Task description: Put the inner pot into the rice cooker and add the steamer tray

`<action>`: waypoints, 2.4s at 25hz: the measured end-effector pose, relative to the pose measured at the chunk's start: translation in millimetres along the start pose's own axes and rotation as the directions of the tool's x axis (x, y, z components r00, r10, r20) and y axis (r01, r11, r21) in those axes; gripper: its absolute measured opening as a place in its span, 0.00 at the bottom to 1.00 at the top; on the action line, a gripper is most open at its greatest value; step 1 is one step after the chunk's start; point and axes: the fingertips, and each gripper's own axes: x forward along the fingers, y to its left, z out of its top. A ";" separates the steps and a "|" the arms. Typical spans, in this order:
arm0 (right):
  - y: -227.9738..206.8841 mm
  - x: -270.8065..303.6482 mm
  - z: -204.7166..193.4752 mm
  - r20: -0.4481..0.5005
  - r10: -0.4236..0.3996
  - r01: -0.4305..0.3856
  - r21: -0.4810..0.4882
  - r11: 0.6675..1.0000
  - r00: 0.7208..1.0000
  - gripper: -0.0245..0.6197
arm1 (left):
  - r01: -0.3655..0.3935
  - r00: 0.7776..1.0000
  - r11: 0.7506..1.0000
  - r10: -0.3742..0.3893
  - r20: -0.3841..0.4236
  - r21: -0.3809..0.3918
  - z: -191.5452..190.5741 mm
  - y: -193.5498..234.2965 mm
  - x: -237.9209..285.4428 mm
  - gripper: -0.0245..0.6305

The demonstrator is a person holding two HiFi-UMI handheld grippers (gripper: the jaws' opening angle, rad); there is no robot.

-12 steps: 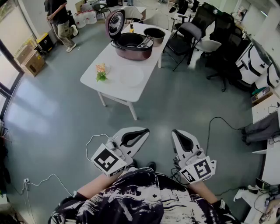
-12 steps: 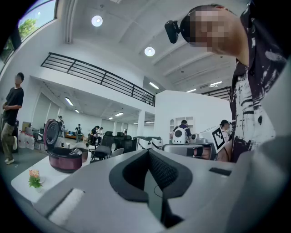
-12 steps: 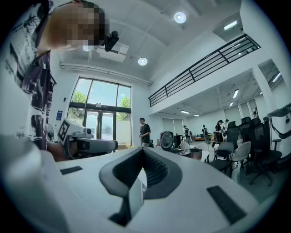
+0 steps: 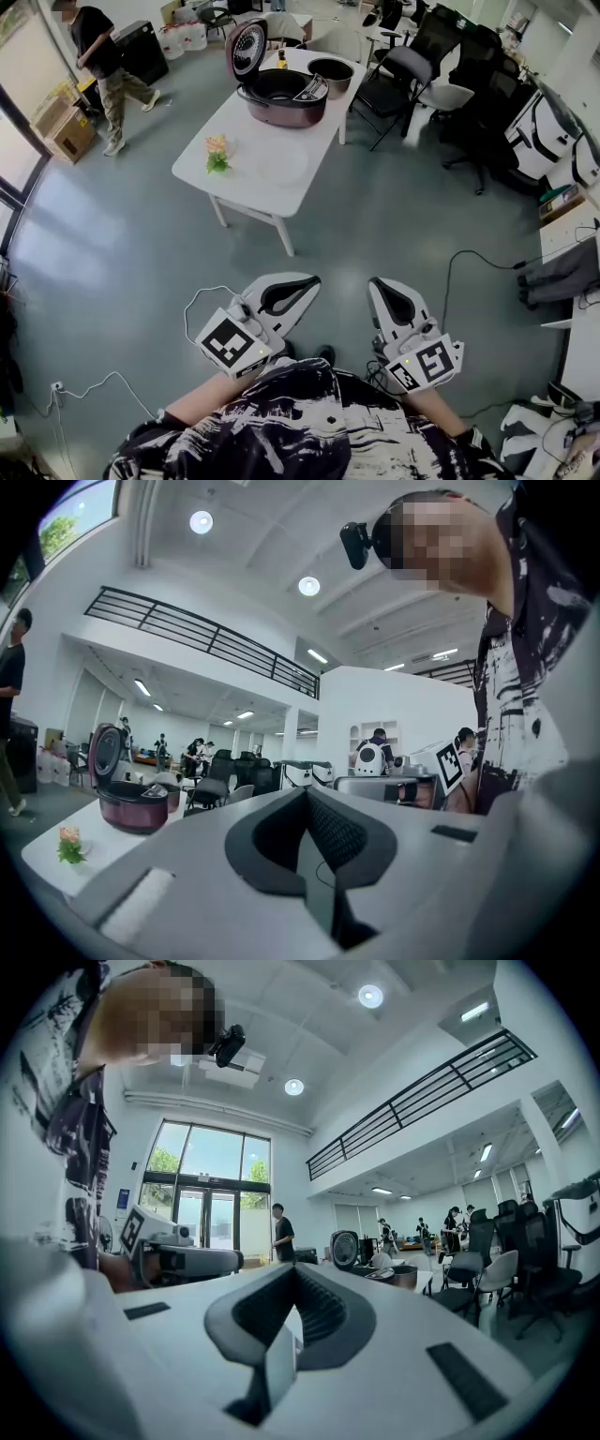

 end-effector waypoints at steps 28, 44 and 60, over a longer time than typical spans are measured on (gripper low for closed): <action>-81.0 -41.2 -14.2 0.012 -0.033 0.032 0.077 0.996 0.999 0.90 | 0.044 0.998 0.999 -0.044 -0.044 0.000 -12.4 -20.8 90.3 0.04; -205.0 51.0 -16.7 0.019 -0.092 0.091 0.031 0.995 0.996 0.90 | 0.123 0.992 0.992 -0.123 -0.033 0.005 -15.5 89.2 202.2 0.04; -352.0 168.7 -6.1 0.011 -0.210 0.209 0.028 0.977 0.978 0.90 | 0.254 0.967 0.967 -0.254 -0.030 -0.018 2.7 232.1 344.0 0.04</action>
